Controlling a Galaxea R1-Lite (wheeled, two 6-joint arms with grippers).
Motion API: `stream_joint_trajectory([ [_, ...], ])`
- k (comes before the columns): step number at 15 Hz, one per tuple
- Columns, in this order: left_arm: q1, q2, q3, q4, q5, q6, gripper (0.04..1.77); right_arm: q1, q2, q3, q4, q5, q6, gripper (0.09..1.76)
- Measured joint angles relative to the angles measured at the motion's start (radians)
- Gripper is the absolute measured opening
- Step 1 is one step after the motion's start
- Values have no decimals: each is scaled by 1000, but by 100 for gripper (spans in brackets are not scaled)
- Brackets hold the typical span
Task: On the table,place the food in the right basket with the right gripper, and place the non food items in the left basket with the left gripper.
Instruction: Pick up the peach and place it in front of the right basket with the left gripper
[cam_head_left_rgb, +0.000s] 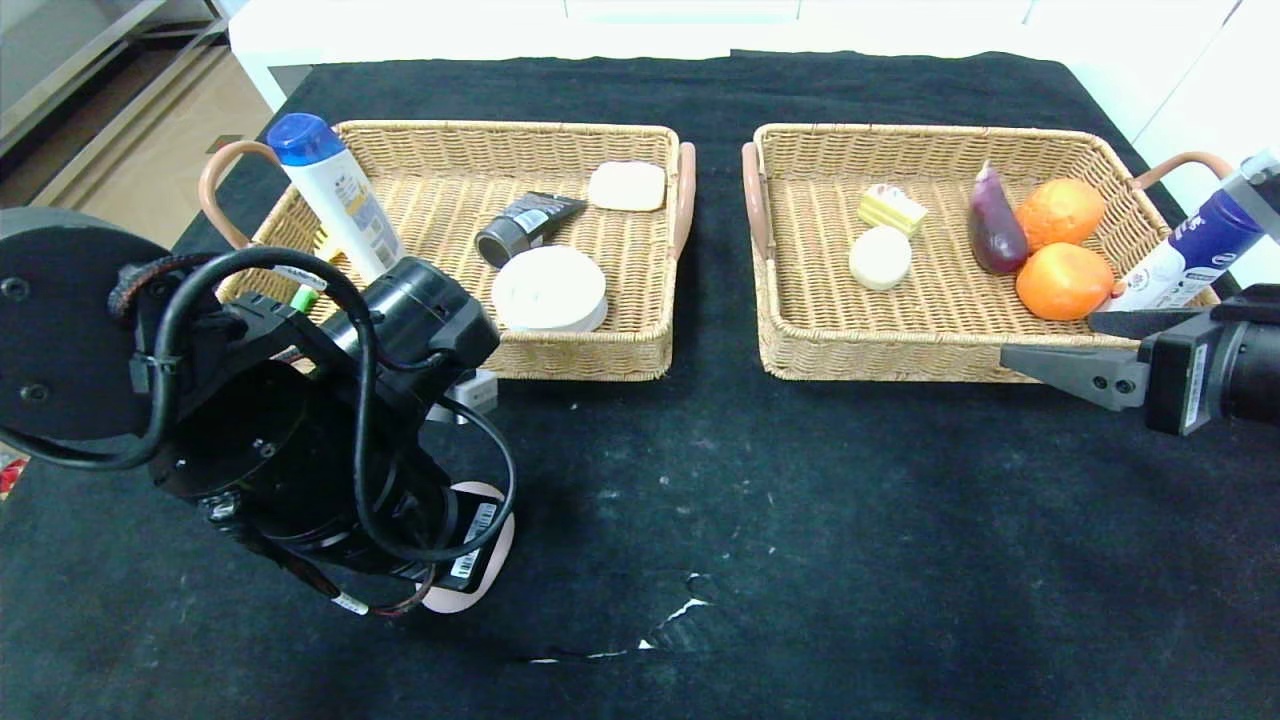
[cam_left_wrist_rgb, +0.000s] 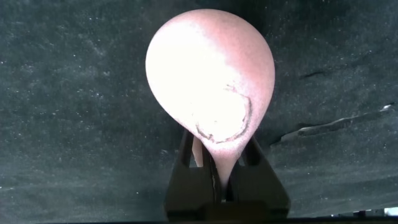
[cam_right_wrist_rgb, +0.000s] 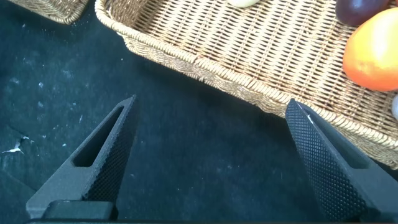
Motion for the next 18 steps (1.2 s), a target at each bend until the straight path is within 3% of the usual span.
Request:
stream_joint_trajectory([
  [9,-55,-13,-28,2,4,-69,17,0,0,0,0,0,0,171],
  [14,-103,-26,-121,7,2,-115,17,-1,0,0,0,0,0,171],
  [18,-184,-28,-213,2,1,-170,17,-3,0,-2,0,0,0,171],
])
